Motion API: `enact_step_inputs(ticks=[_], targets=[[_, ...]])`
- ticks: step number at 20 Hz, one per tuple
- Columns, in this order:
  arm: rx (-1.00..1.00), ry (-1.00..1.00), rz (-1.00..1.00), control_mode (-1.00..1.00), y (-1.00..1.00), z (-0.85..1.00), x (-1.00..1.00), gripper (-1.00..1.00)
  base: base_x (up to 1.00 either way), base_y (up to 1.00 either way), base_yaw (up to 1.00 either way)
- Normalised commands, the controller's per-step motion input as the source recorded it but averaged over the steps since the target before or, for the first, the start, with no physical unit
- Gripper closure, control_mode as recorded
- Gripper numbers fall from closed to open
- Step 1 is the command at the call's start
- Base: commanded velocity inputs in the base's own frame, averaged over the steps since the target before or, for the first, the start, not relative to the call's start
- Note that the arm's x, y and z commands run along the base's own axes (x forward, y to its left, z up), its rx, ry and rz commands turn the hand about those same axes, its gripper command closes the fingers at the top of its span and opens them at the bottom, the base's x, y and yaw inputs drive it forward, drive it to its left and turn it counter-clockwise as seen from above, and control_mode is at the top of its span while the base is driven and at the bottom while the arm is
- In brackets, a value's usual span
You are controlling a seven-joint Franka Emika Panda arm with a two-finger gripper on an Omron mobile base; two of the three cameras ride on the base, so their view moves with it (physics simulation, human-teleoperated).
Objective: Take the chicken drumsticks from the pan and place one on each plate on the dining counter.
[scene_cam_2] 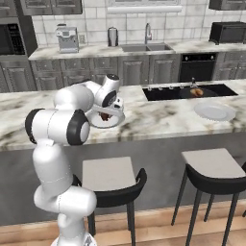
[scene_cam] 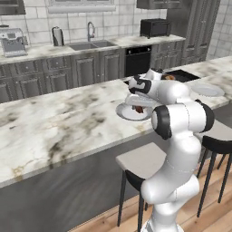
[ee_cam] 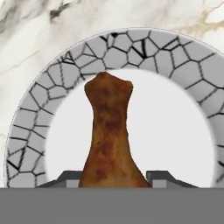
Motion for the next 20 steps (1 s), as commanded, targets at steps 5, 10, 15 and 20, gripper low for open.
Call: enact_step_inputs(ticks=[5,10,15,20], targets=[[0.0,0.03,0.0,-1.0,0.0,-0.01,0.04,-1.0,0.0,0.0,0.0],[-0.02,0.09,0.0,-1.0,0.0,0.01,0.01,-1.0,0.0,0.0,0.0],[-0.03,0.01,0.0,-1.0,0.0,0.19,0.0,-1.0,0.0,0.0,0.0],[-0.01,-0.07,0.01,-1.0,0.0,0.71,-0.12,-1.0,0.0,0.0,0.0]])
